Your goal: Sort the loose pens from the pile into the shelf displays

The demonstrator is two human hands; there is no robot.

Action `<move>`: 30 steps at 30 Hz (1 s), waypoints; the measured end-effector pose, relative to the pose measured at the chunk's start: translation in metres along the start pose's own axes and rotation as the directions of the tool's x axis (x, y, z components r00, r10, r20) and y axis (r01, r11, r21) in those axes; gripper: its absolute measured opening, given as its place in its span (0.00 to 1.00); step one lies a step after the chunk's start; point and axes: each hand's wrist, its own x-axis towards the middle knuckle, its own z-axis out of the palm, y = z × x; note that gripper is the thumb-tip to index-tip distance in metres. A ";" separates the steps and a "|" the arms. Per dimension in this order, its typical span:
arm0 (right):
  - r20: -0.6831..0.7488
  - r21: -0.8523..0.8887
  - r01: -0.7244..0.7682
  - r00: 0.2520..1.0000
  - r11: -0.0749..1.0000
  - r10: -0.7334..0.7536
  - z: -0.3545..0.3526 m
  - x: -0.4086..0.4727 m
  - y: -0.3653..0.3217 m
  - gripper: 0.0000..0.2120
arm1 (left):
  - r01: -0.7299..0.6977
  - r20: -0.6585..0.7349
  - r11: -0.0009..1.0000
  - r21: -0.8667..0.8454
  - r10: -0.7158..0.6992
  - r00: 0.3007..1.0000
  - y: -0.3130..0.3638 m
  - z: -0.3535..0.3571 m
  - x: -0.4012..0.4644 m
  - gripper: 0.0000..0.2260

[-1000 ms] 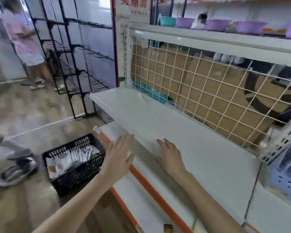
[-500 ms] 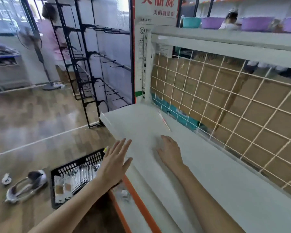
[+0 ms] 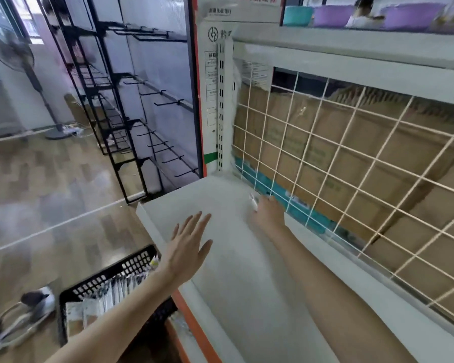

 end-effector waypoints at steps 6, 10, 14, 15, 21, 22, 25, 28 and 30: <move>0.004 0.054 -0.117 0.993 0.992 0.117 0.013 0.026 -0.001 0.16 | -0.074 0.056 0.994 -0.076 0.078 0.995 -0.015 0.015 0.043 0.25; 0.088 0.167 -0.199 0.979 0.966 0.186 0.013 0.039 -0.001 0.13 | -0.138 0.123 0.985 -0.104 0.150 0.981 -0.028 0.024 0.069 0.24; 0.053 0.364 -0.214 0.977 0.907 0.209 0.004 0.037 -0.004 0.11 | -0.194 0.113 0.959 -0.208 0.220 0.969 -0.032 0.013 0.093 0.23; 0.039 0.433 -0.212 0.975 0.876 0.217 0.001 0.036 -0.005 0.11 | -0.189 0.111 0.945 -0.266 0.225 0.968 -0.031 0.009 0.098 0.23; 0.056 0.893 -0.176 0.957 0.413 0.286 -0.026 0.012 -0.012 0.04 | -0.031 0.265 0.698 -0.715 0.312 0.912 -0.017 0.010 0.110 0.19; 0.055 0.918 -0.160 0.957 0.362 0.285 -0.030 0.005 -0.013 0.06 | -0.024 0.289 0.672 -0.741 0.350 0.891 -0.014 0.012 0.110 0.18; 0.018 0.955 -0.104 0.954 0.276 0.298 -0.041 -0.018 -0.015 0.07 | -0.024 0.323 0.611 -0.792 0.451 0.832 -0.002 0.013 0.107 0.15; -0.043 0.972 -0.037 0.944 0.234 0.328 -0.048 -0.045 -0.016 0.08 | 0.050 0.350 0.498 -0.866 0.531 0.771 0.014 0.010 0.100 0.12; -0.085 0.974 0.001 0.927 0.225 0.365 -0.052 -0.065 -0.015 0.09 | 0.061 0.346 0.458 -0.887 0.570 0.745 0.023 0.010 0.094 0.10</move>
